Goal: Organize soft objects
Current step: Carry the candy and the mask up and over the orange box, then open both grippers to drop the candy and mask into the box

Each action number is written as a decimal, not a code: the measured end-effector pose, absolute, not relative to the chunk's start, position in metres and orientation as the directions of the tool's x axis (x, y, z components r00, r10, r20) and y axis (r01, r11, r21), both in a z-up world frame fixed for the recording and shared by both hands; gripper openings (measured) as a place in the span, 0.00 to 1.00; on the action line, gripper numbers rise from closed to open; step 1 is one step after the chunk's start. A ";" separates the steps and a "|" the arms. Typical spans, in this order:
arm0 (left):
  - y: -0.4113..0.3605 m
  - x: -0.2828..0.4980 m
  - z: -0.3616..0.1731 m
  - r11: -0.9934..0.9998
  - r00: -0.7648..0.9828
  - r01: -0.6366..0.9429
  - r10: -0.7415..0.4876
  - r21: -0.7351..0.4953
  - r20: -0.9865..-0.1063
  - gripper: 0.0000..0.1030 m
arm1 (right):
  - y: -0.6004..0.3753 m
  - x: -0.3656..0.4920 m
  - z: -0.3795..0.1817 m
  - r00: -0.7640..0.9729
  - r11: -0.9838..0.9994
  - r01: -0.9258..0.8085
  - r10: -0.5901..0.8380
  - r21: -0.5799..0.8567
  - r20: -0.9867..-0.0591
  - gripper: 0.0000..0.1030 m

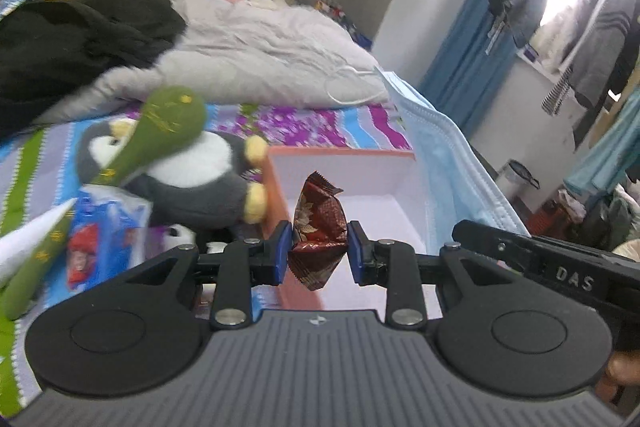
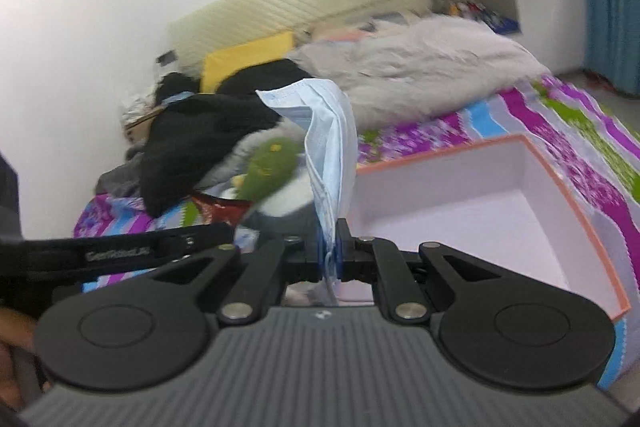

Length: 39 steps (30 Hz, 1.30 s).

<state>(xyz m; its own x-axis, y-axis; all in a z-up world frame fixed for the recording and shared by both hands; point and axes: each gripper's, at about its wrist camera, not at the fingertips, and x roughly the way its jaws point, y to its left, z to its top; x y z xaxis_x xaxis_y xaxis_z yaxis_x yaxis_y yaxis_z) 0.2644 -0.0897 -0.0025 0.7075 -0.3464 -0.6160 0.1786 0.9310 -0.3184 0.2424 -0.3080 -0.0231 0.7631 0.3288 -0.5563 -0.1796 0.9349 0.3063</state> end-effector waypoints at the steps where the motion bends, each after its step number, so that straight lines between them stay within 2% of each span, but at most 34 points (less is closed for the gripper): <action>1: -0.096 0.271 -0.006 0.928 0.694 0.185 -0.356 -0.323 -0.626 0.33 | -0.316 0.248 -0.027 0.764 0.942 -0.153 0.304 0.298 -0.570 0.09; 9: -0.152 0.323 -0.046 0.922 0.580 0.241 -0.387 -0.303 -0.717 0.34 | -0.364 0.279 -0.067 0.715 0.968 -0.046 0.205 0.247 -0.668 0.09; 18: -0.187 0.367 -0.091 0.923 0.469 0.232 -0.383 -0.308 -0.796 0.34 | -0.386 0.307 -0.127 0.619 0.968 0.010 0.190 0.249 -0.762 0.11; 25: -0.204 0.381 -0.121 0.925 0.419 0.252 -0.368 -0.283 -0.830 0.34 | -0.386 0.318 -0.158 0.573 0.974 0.021 0.175 0.227 -0.801 0.12; 27: -0.205 0.381 -0.126 0.924 0.402 0.265 -0.366 -0.276 -0.840 0.39 | -0.387 0.318 -0.164 0.559 0.973 0.027 0.175 0.229 -0.810 0.15; 28: -0.204 0.382 -0.127 0.924 0.399 0.266 -0.364 -0.274 -0.841 0.43 | -0.388 0.319 -0.166 0.553 0.972 0.032 0.175 0.231 -0.815 0.20; 29: -0.204 0.382 -0.128 0.926 0.402 0.266 -0.358 -0.266 -0.843 0.44 | -0.388 0.320 -0.168 0.549 0.972 0.034 0.176 0.232 -0.817 0.33; 31: -0.199 0.382 -0.126 0.928 0.409 0.265 -0.354 -0.262 -0.841 0.44 | -0.388 0.317 -0.167 0.554 0.973 0.037 0.171 0.229 -0.815 0.44; 39: -0.172 0.359 -0.087 0.923 0.495 0.278 -0.375 -0.266 -0.783 0.44 | -0.378 0.296 -0.127 0.639 0.974 0.025 0.156 0.223 -0.753 0.44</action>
